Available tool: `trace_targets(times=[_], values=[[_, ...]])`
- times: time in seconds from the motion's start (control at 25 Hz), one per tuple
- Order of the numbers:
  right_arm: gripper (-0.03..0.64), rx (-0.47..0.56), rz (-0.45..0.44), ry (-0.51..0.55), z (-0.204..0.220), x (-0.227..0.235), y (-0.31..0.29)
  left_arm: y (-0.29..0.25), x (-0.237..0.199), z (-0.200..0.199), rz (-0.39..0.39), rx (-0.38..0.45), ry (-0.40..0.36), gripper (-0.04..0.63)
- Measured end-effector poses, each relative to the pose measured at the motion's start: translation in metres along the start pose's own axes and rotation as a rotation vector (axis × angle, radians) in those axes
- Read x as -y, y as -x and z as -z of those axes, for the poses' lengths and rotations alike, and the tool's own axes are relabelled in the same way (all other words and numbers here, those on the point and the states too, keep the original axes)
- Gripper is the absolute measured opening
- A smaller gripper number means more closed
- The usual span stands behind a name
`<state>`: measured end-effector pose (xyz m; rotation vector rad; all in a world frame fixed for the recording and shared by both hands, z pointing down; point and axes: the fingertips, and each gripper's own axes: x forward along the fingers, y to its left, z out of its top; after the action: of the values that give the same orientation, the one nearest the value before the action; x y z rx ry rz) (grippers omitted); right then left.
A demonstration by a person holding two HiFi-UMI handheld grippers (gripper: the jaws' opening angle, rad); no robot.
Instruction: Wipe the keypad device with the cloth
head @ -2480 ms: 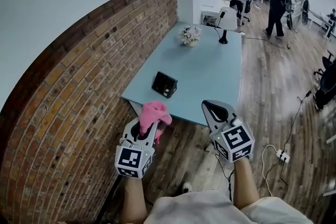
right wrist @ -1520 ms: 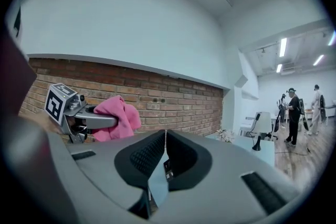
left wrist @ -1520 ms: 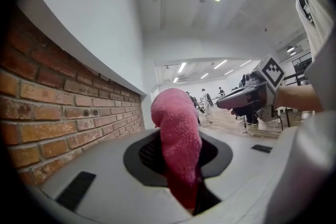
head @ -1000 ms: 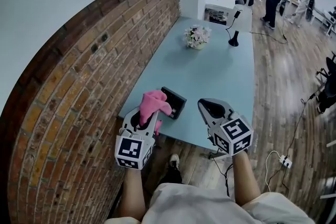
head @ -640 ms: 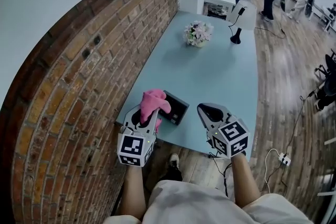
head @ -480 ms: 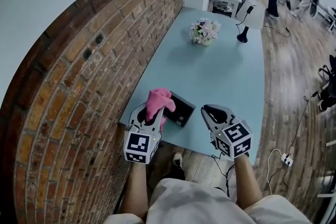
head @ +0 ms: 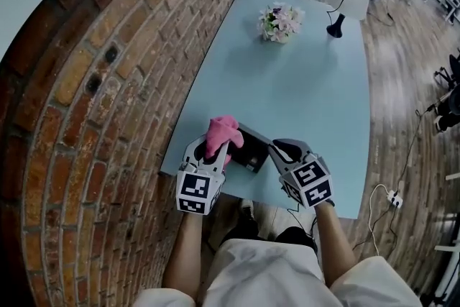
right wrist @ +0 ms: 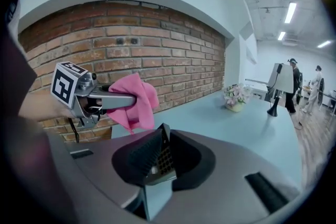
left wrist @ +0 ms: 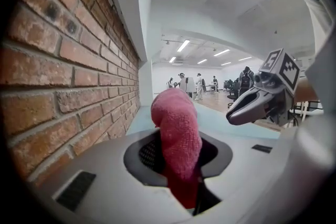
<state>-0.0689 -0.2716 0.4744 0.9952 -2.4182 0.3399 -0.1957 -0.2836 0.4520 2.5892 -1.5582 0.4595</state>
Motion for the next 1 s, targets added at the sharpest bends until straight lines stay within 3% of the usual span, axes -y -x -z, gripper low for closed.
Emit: trace_targets(times=[0.36, 0.6, 1.0], values=[[0.091, -0.103, -0.008, 0.004, 0.042, 0.003, -0.051, -0.037, -0.017, 0.026, -0.017, 0.002, 0.104, 0.127], [0.089, -0.156, 0.012, 0.010, 0.063, 0.011, -0.065, -0.061, -0.006, 0.049, 0.046, -0.028, 0.096, 0.127], [0.089, -0.152, -0.006, 0.014, 0.064, 0.014, -0.068, -0.078, 0.015, 0.093, 0.135, -0.124, 0.067, 0.129]])
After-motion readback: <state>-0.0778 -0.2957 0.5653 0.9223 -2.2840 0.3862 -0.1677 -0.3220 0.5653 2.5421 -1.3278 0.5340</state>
